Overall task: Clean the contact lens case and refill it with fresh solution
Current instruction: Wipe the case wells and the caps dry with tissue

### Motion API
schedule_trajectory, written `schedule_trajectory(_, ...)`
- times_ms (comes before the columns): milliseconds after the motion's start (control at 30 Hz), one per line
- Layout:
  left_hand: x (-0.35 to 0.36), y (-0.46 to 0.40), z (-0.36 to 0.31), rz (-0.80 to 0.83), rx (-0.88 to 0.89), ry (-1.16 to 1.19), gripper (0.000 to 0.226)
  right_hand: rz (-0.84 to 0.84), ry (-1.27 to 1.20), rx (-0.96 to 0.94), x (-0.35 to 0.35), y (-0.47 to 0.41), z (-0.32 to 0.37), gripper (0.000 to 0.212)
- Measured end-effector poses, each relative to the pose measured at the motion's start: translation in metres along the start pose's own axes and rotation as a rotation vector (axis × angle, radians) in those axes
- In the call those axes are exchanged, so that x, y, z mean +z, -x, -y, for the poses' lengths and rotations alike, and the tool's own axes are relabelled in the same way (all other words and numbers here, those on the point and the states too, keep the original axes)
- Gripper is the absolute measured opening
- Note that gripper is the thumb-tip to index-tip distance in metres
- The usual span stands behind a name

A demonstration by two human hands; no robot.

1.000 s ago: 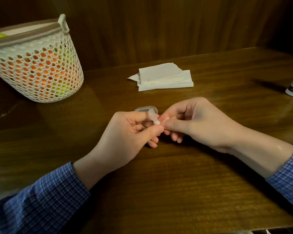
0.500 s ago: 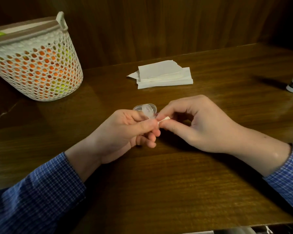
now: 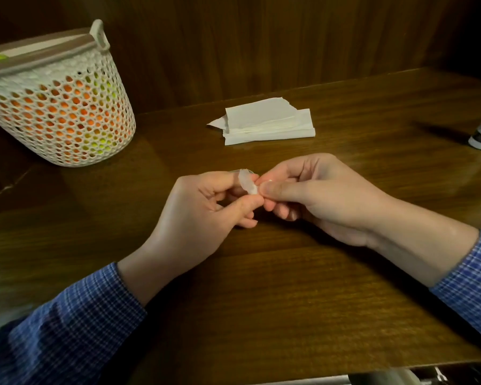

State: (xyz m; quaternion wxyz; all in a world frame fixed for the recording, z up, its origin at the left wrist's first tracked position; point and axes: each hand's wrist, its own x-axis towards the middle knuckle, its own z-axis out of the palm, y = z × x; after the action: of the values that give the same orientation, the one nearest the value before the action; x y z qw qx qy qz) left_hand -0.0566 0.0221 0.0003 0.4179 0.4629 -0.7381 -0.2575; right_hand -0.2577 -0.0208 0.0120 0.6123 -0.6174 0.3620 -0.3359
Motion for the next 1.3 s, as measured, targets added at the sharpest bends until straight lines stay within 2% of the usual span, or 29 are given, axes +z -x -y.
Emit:
schedule_trajectory(67,-0.001,0.0,0.003,0.009,-0.031,0.056,0.022,-0.009,0.133,-0.085,0.001,0.001,-0.001,0.009)
schedule_trajectory(233,-0.007,-0.002,0.008,0.094,-0.254,0.362,0.016,-0.008,0.588,-0.355,0.001,0.006,0.002,0.009)
schedule_trajectory(300,-0.009,-0.004,0.01,0.16,-0.284,0.466,0.018,0.001,0.663,-0.404,0.0,0.007,0.004,0.009)
schedule_trajectory(367,-0.012,-0.008,0.009,0.194,-0.254,0.527,0.026,-0.021,0.542,-0.37,-0.003,0.006,0.007,0.006)
schedule_trajectory(433,-0.015,-0.009,0.008,0.199,-0.251,0.535,0.034,-0.078,0.164,-0.194,-0.008,0.002,0.012,0.007)
schedule_trajectory(500,-0.016,-0.008,0.009,0.198,-0.263,0.485,0.034,-0.117,-0.21,0.045,-0.012,-0.002,0.015,0.011)
schedule_trajectory(533,-0.015,-0.008,0.009,0.2,-0.266,0.458,0.035,-0.124,-0.322,0.136,-0.014,-0.004,0.015,0.014)
schedule_trajectory(633,-0.015,-0.006,0.009,0.206,-0.256,0.376,0.034,-0.048,-0.448,0.261,-0.016,-0.007,0.014,0.019)
schedule_trajectory(733,-0.013,-0.002,0.01,0.207,-0.158,0.075,0.035,0.033,-0.405,0.275,-0.016,-0.007,0.013,0.019)
schedule_trajectory(867,-0.013,0.001,0.011,0.226,-0.045,-0.267,0.038,0.027,-0.295,0.229,-0.018,-0.01,0.01,0.01)
schedule_trajectory(1133,-0.02,0.0,0.013,0.233,-0.026,-0.486,0.035,-0.026,-0.147,0.173,-0.022,-0.014,0.009,0.004)
schedule_trajectory(1300,-0.025,0.0,0.013,0.251,-0.004,-0.533,0.036,-0.1,-0.279,0.192,-0.027,-0.015,0.009,0.032)
